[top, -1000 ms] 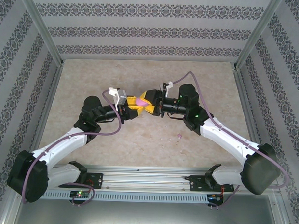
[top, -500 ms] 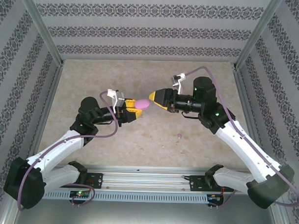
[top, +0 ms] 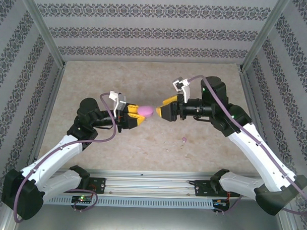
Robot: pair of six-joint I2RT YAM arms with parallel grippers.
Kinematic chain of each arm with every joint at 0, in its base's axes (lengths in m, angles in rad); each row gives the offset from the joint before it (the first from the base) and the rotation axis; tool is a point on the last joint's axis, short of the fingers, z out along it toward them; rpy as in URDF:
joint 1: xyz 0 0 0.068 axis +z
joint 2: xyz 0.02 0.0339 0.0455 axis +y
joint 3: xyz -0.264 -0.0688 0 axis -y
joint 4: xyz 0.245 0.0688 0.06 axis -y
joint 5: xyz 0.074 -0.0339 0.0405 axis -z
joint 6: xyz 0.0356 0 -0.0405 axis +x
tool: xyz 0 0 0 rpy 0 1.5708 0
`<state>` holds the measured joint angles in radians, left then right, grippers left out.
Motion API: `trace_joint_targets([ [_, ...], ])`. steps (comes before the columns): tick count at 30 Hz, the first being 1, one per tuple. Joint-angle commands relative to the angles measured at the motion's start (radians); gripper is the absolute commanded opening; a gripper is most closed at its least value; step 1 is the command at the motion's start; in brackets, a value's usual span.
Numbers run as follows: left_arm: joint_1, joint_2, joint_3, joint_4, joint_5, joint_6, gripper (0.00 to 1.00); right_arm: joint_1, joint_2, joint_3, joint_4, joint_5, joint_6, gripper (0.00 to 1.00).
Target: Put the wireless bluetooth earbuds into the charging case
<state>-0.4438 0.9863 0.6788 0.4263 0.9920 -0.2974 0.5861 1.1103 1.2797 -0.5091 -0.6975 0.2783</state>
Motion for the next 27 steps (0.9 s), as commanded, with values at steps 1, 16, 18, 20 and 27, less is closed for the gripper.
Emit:
trace_joint_targets([
  [1,0.001,-0.021,0.027,0.004,0.064,-0.044,0.22,0.015,-0.022,-0.037,0.096,-0.044,-0.157,0.71],
  [16,0.001,-0.002,0.066,0.016,0.125,-0.092,0.22,0.066,0.051,-0.066,0.155,-0.174,-0.255,0.80],
  [18,0.001,0.001,0.064,0.032,0.124,-0.109,0.22,0.079,0.045,-0.075,0.155,-0.155,-0.286,0.81],
  [20,0.001,0.007,0.061,0.053,0.128,-0.126,0.22,0.084,0.044,-0.077,0.156,-0.132,-0.310,0.80],
  [27,0.001,0.013,0.055,0.072,0.130,-0.146,0.22,0.085,0.062,-0.064,0.159,-0.125,-0.324,0.63],
])
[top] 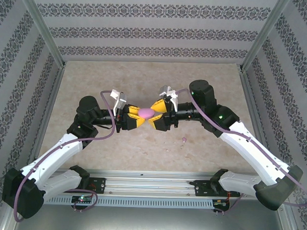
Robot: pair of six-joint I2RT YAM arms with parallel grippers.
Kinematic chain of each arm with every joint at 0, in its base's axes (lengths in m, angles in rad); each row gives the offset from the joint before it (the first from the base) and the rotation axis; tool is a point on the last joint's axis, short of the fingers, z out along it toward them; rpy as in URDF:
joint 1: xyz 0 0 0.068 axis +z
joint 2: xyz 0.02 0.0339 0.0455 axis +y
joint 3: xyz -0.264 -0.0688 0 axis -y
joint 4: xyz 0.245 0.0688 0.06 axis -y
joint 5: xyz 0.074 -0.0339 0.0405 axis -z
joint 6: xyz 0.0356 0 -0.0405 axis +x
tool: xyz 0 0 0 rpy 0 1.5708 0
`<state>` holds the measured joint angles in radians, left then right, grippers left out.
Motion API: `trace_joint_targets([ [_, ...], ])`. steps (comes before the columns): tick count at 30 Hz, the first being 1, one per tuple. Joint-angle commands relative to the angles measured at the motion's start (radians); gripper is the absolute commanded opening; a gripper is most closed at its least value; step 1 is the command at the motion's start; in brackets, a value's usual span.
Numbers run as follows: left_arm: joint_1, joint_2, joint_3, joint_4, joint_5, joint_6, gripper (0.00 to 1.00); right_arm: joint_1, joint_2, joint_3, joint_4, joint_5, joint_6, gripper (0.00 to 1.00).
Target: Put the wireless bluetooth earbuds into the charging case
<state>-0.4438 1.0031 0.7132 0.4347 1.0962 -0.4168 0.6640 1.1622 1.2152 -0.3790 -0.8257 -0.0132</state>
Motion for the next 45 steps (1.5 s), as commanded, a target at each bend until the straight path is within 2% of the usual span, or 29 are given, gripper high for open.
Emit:
trace_joint_targets([
  [1,0.001,-0.002,0.020,0.065,0.028,-0.027,0.22,0.006,0.014,0.003,0.029,0.005,-0.033,0.60],
  [6,0.001,0.009,0.022,0.091,0.037,-0.045,0.22,0.005,0.019,0.005,0.044,0.020,-0.032,0.48],
  [12,0.001,0.021,0.029,0.102,0.050,-0.056,0.22,0.001,0.021,0.009,0.067,0.016,-0.017,0.47],
  [19,0.000,0.022,0.016,0.155,0.061,-0.068,0.22,-0.048,0.059,0.045,0.083,0.013,0.145,0.40],
  [37,0.001,0.017,0.005,0.153,0.054,-0.045,0.21,-0.110,0.056,0.023,0.145,0.124,0.310,0.53],
  [45,0.001,0.011,0.003,0.126,0.021,-0.011,0.21,-0.109,0.053,0.009,0.202,0.079,0.424,0.57],
])
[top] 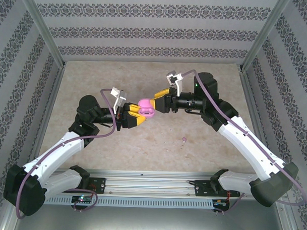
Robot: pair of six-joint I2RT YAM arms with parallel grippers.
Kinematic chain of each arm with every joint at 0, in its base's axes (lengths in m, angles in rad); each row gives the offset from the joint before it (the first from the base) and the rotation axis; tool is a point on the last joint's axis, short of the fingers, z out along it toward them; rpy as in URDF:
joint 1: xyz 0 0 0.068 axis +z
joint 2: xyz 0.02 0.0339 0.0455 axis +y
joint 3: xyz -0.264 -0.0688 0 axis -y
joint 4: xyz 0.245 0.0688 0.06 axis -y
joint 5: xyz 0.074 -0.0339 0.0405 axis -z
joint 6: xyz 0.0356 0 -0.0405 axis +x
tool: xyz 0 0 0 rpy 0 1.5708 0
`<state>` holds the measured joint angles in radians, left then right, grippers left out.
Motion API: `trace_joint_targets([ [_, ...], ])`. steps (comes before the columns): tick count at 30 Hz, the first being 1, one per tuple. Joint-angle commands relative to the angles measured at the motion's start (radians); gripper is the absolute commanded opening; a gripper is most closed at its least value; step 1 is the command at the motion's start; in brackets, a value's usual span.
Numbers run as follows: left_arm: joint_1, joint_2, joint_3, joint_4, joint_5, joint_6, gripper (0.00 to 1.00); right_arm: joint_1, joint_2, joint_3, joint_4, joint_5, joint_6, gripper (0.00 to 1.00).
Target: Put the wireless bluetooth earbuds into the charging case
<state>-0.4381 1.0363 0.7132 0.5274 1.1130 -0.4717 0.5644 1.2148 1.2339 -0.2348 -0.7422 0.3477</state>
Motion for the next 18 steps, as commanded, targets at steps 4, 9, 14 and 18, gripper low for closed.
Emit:
trace_joint_targets([
  [4,-0.005,-0.033,-0.005,0.023,-0.025,0.065,0.22,-0.005,-0.010,-0.013,0.047,0.022,0.096,0.58],
  [9,-0.005,-0.040,-0.015,0.006,-0.051,0.079,0.22,-0.005,-0.010,-0.006,0.010,0.062,0.136,0.64],
  [14,-0.004,-0.061,-0.040,-0.002,-0.105,0.116,0.22,-0.011,-0.014,-0.014,0.025,0.072,0.169,0.69],
  [18,-0.005,-0.058,-0.058,-0.005,-0.126,0.129,0.22,-0.018,0.002,0.004,-0.008,0.075,0.192,0.70],
])
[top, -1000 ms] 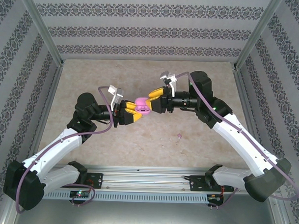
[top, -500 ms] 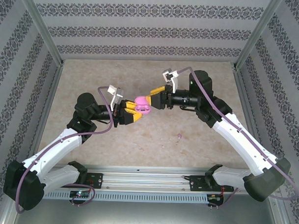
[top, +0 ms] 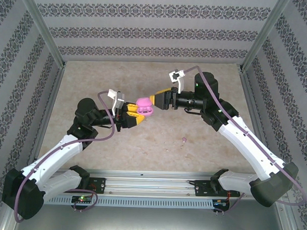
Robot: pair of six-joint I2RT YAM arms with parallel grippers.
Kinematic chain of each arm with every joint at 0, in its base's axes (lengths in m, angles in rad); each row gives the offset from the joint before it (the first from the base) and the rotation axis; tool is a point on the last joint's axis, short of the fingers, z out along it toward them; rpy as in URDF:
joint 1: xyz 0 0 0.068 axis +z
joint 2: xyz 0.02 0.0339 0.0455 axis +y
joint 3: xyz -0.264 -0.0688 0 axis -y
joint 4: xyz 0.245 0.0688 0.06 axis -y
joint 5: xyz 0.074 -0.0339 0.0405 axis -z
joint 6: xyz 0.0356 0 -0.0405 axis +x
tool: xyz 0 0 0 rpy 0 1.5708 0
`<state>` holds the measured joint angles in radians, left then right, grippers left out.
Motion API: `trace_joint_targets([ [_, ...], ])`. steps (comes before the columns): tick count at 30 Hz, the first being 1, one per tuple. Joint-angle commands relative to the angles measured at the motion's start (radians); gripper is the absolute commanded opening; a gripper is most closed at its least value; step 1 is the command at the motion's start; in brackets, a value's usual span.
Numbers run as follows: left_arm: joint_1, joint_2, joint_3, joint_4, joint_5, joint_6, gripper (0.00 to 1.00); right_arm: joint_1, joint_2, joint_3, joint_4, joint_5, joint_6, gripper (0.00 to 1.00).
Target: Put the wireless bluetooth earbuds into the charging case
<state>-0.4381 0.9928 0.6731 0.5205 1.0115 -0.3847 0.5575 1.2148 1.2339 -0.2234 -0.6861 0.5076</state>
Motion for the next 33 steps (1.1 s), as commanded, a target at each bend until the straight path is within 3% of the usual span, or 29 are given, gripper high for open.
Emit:
trace_joint_targets([
  [1,-0.004,-0.016,-0.025,0.006,-0.031,0.043,0.21,-0.013,0.007,0.012,-0.034,0.020,0.036,0.70],
  [12,0.023,-0.014,-0.096,0.069,-0.064,0.027,0.21,-0.030,0.008,0.039,-0.089,0.063,0.073,0.70],
  [19,0.042,-0.014,-0.119,0.076,-0.067,0.020,0.21,-0.090,0.027,0.041,-0.194,0.177,0.099,0.68],
  [25,0.052,-0.010,-0.136,0.089,-0.071,0.020,0.21,-0.174,0.095,0.013,-0.266,0.260,0.159,0.64],
  [33,0.062,0.013,-0.146,0.090,-0.080,0.039,0.20,-0.231,0.302,0.079,-0.355,0.399,0.110,0.59],
])
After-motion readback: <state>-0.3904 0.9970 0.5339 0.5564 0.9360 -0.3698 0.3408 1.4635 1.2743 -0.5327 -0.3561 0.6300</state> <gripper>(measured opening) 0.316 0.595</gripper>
